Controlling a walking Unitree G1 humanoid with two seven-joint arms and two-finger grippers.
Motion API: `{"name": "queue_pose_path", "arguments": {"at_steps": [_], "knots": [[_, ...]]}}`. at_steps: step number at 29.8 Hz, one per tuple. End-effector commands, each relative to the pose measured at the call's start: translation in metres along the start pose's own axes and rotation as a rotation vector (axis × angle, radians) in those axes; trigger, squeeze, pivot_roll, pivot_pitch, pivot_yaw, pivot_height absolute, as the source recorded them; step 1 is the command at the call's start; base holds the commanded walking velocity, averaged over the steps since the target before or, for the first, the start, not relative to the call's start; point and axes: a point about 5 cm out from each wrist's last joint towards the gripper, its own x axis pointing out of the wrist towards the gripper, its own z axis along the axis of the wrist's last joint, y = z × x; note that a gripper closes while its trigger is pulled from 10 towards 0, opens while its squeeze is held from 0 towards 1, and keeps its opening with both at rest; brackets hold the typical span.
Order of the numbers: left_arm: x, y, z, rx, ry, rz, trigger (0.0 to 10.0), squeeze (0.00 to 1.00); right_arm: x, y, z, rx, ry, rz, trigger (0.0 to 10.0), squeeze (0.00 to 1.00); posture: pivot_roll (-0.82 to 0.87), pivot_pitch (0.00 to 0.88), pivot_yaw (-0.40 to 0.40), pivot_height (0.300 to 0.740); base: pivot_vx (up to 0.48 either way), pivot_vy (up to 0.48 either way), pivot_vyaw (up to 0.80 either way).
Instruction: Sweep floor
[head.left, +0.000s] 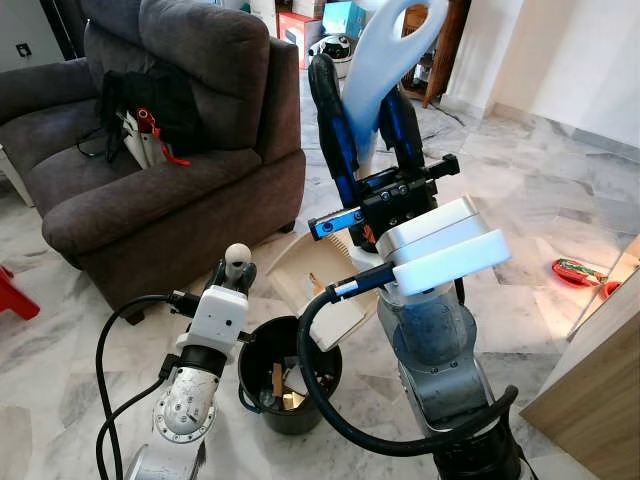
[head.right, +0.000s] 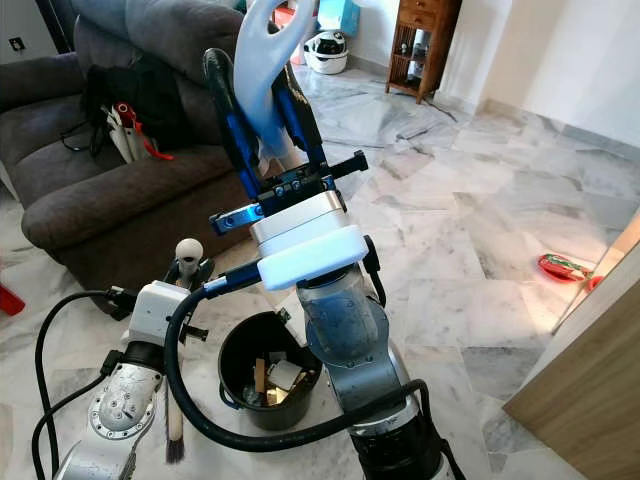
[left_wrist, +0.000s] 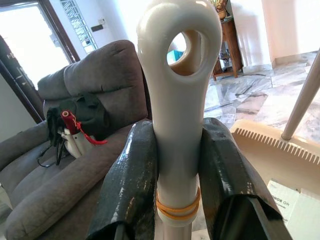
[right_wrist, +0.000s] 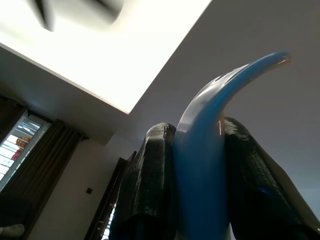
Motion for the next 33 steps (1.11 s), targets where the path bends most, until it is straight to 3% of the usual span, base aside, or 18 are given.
{"name": "queue_pose_path", "arguments": {"at_steps": [1,11,22,23,28,29,33], "knots": [[0.004,0.000,0.009,0.025,-0.061,0.003,10.0,0.00,0.004,-0.001,0.013,-0.006,-0.087,-0.005,10.0,0.00,0.06,0.000,-0.003,0.740,0.000,0.000,0.00],[0.004,0.000,0.009,0.025,-0.063,0.000,10.0,0.00,0.004,-0.001,0.017,-0.054,-0.120,0.009,10.0,0.00,0.07,0.000,-0.002,0.740,0.000,0.000,0.00],[0.004,0.000,0.009,0.025,-0.061,-0.003,10.0,0.00,0.001,-0.007,0.005,-0.047,-0.040,-0.036,10.0,0.00,0.06,0.000,-0.002,0.740,0.000,0.000,0.00],[0.004,-0.001,0.009,0.024,-0.061,-0.004,10.0,0.00,-0.007,-0.016,-0.007,-0.106,0.028,-0.060,10.0,0.00,0.06,0.000,-0.004,0.740,0.000,0.000,0.00],[0.004,-0.002,0.008,0.018,-0.057,-0.009,10.0,0.00,-0.033,-0.046,-0.030,-0.283,0.168,-0.072,10.0,0.00,0.05,0.000,-0.004,0.740,0.000,0.000,0.00],[0.004,-0.002,0.008,0.018,-0.057,-0.009,10.0,0.00,-0.033,-0.046,-0.030,-0.283,0.168,-0.072,10.0,0.00,0.05,0.000,-0.004,0.740,0.000,0.000,0.00],[0.003,-0.004,0.007,0.011,-0.055,-0.020,10.0,0.00,-0.062,-0.064,-0.043,-0.426,0.269,-0.037,10.0,0.00,0.04,0.000,-0.003,0.740,0.000,0.000,0.00]]}}
